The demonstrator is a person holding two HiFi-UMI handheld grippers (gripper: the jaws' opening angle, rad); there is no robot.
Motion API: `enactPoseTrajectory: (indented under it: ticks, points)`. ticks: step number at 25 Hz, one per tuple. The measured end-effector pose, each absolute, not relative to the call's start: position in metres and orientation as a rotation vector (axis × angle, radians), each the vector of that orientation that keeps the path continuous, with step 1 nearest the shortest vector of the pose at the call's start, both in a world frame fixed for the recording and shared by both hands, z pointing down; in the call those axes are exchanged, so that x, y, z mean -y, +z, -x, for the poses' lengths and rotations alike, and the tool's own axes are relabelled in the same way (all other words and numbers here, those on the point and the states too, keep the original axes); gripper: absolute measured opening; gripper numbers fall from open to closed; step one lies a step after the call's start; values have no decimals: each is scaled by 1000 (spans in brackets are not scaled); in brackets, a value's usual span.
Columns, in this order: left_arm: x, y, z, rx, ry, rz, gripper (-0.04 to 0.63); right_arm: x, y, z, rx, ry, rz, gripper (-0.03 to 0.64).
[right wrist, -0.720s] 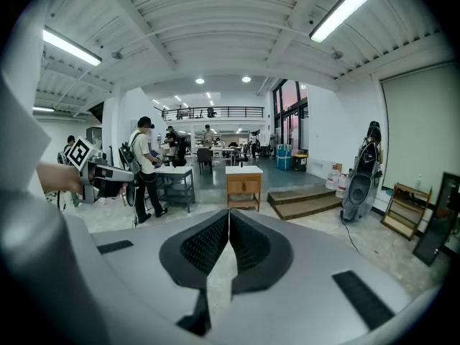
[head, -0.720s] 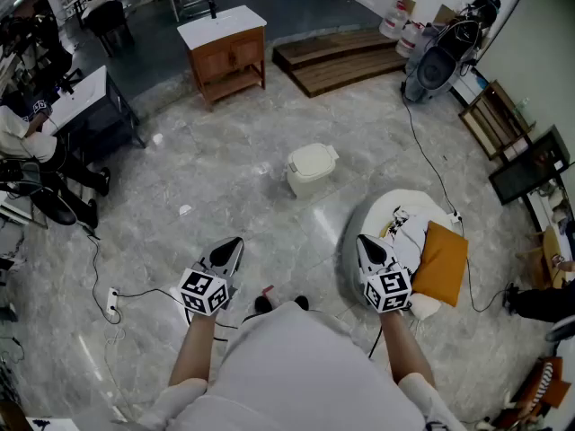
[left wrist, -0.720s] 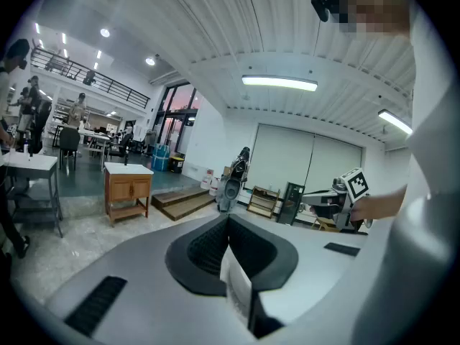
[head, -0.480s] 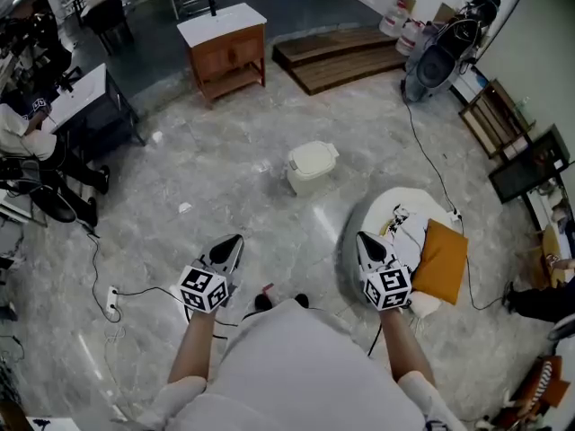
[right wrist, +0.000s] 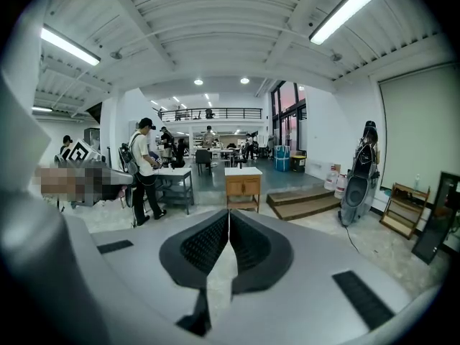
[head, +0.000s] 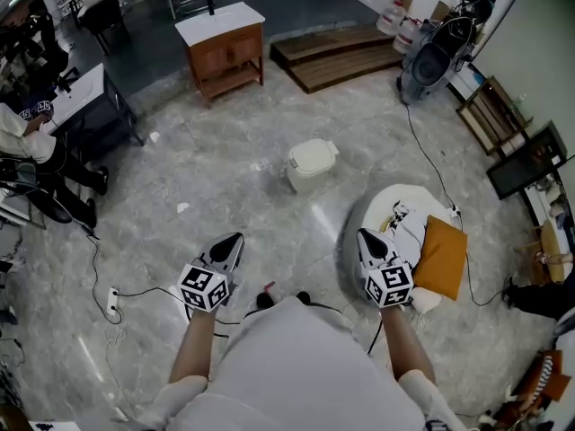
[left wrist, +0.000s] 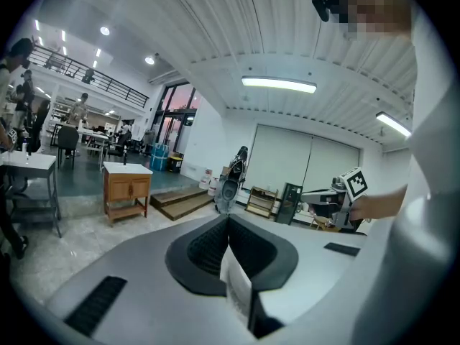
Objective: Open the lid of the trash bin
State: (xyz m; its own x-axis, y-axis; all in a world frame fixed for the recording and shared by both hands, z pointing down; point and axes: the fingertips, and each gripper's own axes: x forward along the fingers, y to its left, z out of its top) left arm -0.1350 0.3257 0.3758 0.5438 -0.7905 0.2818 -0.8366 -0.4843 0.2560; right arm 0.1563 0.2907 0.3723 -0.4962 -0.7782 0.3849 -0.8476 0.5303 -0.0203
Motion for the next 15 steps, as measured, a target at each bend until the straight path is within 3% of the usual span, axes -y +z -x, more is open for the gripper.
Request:
enactPoseTrajectory:
  ticks: [15]
  points:
    - [-340,383,169,1278,188,-2445,18,-312,376,-120,2404,304,-1383,31]
